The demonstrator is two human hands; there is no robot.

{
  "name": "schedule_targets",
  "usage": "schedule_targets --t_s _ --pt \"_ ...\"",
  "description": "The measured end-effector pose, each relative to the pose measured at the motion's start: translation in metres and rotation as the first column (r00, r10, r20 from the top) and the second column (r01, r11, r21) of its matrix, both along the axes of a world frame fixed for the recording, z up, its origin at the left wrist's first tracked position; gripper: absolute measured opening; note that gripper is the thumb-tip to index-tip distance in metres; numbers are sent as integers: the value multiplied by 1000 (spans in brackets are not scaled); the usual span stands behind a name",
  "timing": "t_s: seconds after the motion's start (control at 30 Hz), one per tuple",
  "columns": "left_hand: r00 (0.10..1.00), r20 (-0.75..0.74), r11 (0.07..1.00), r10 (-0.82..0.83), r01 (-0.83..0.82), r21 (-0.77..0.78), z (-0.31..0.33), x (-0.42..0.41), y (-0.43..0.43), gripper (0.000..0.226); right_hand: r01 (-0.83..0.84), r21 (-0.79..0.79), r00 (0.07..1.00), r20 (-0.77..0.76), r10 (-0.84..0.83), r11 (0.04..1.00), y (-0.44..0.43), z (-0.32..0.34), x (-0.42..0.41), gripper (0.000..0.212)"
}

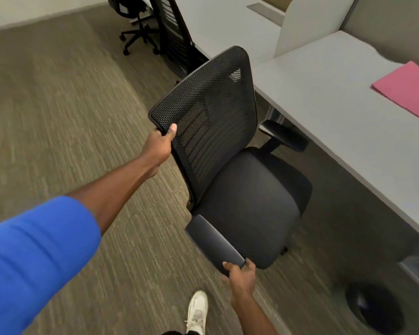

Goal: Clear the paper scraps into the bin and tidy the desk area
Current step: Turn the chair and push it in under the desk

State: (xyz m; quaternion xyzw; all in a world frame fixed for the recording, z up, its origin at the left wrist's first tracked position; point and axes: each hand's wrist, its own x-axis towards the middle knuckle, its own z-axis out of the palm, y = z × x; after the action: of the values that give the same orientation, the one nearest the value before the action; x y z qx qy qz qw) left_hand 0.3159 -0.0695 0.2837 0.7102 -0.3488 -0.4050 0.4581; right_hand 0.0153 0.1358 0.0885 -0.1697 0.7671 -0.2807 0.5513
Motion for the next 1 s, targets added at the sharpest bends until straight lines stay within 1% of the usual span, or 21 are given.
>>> schedule_targets --t_s 0.07,0.17,0.3,0.4,0.5,0.6,0.7,0.77,0.9,0.93,1.0 --pt "1000 -2 1000 0 0 -13 0 -3 9 43 11 10 1000 16 -11 1000 2 2 -7 75" --pt "1000 -10 1000 -5 5 -29 -5 -7 27 52 21 4 1000 -15 -20 1000 4 6 -24 80" --pt "999 -43 999 -8 6 -49 -16 -16 61 67 -11 -4 995 -104 11 1000 7 10 -56 87" --pt "999 -47 999 -15 13 -42 -20 -27 92 77 -69 -7 979 -194 66 998 11 15 -79 88" --pt "997 -60 997 -53 50 -54 -22 -44 121 68 -135 12 948 -289 133 991 11 20 -100 86" --pt "990 -110 995 -85 79 -56 -20 -62 148 66 -190 57 923 -331 199 980 10 26 -115 81" --pt "990 -88 992 -109 102 -80 -15 -74 174 59 -210 77 902 -368 223 975 12 40 -121 76" --pt "984 -142 989 -110 95 -113 -9 -82 190 57 -240 27 897 -377 232 970 14 52 -119 77" --pt "951 -301 987 -72 24 -160 10 -92 212 71 -351 -141 882 -381 276 926 22 84 -97 78" --pt "949 -306 985 -70 16 -173 15 -93 216 73 -384 -185 872 -396 289 904 25 93 -89 78" --pt "968 -245 985 -51 9 -172 23 -92 222 74 -444 -272 854 -416 312 854 31 114 -70 80"
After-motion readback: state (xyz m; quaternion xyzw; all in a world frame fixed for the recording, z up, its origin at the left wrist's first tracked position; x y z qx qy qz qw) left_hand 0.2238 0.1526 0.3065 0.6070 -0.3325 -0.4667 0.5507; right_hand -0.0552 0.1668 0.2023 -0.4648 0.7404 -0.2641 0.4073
